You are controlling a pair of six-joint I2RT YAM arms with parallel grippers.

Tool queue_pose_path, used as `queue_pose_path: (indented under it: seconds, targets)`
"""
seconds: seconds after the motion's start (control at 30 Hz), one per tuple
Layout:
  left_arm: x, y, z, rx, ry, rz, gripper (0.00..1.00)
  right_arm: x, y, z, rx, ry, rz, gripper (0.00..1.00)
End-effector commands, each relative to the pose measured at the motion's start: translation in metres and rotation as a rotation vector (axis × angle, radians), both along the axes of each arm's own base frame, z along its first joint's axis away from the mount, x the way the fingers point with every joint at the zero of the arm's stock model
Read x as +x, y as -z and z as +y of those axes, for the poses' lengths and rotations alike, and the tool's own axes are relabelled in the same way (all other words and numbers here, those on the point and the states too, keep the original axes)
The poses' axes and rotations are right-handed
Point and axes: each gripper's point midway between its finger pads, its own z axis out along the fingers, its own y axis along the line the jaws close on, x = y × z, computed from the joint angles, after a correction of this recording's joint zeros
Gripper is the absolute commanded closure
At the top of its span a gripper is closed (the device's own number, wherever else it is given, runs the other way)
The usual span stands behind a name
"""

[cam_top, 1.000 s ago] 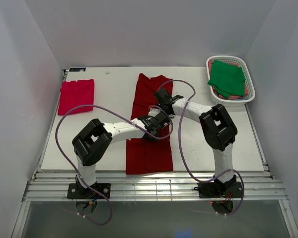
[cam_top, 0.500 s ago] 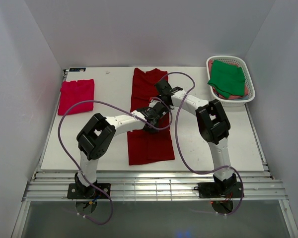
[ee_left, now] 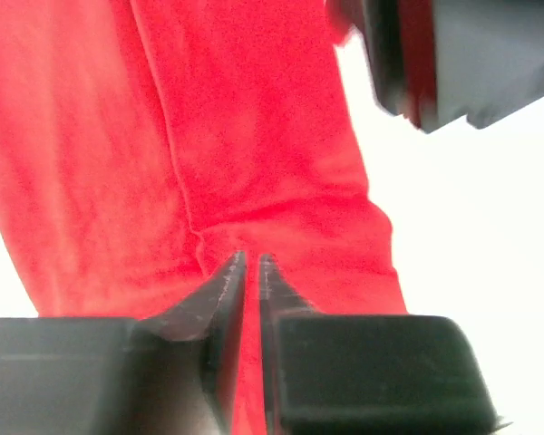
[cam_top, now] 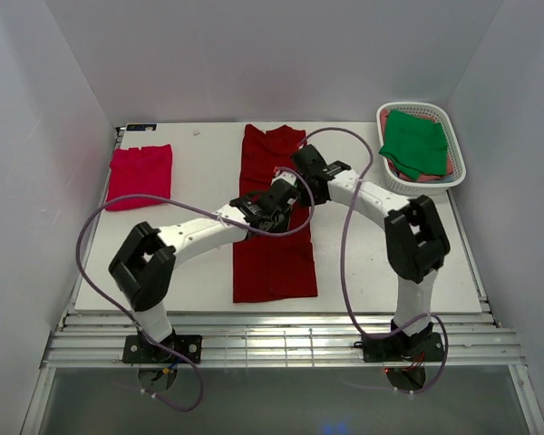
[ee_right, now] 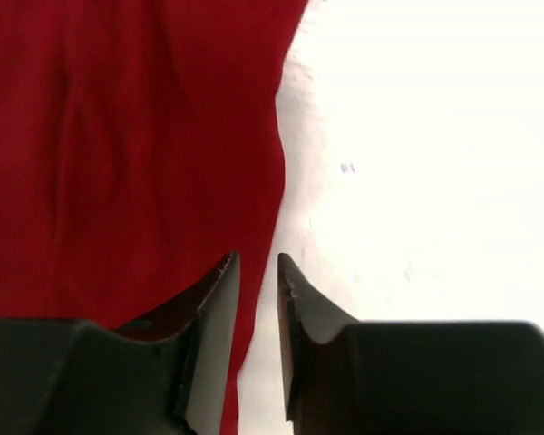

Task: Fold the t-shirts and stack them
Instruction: Fold the tshirt

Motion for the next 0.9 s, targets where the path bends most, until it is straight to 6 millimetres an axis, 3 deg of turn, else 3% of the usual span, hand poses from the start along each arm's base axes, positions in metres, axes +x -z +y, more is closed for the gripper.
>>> queue_pose_path:
  seconds: [0.0,0.07,0.1,0.17,0.2,0.23,0.27,0.33,0.43,0.87]
  targets:
    - [0.011,-0.116,-0.007,-0.21,-0.003,-0.224,0.74,-0.022,-0.066,0.001,0.087,-0.018,-0.116,0.64]
    - [0.003,-0.123,0.009,-0.215,-0.041,-0.242,0.57,-0.061,-0.056,0.001,0.13,-0.064,-0.062,0.58]
    - [-0.005,-0.118,0.03,-0.204,-0.102,-0.245,0.48,-0.075,-0.049,0.001,0.146,-0.054,-0.033,0.56]
    - [-0.02,-0.095,0.056,-0.159,-0.16,-0.192,0.44,-0.112,-0.028,-0.007,0.149,-0.065,0.031,0.54]
    - [-0.034,-0.069,0.076,-0.125,-0.198,-0.132,0.44,-0.122,-0.02,-0.009,0.158,-0.041,0.051,0.54]
    - [-0.041,-0.056,0.084,-0.113,-0.212,-0.1,0.44,-0.132,-0.02,-0.008,0.183,-0.046,0.058,0.54]
    - [-0.049,-0.044,0.09,-0.105,-0.226,-0.067,0.44,-0.147,-0.005,-0.012,0.179,-0.046,0.088,0.53]
    - [-0.067,-0.018,0.1,-0.101,-0.244,0.001,0.44,-0.161,0.001,-0.008,0.223,-0.032,0.115,0.52]
    - [-0.082,0.005,0.111,-0.097,-0.267,0.045,0.44,-0.18,0.004,-0.003,0.27,-0.03,0.125,0.51]
    - [-0.125,0.04,0.121,-0.219,-0.311,0.158,0.44,-0.227,0.033,0.006,0.258,-0.039,0.204,0.51]
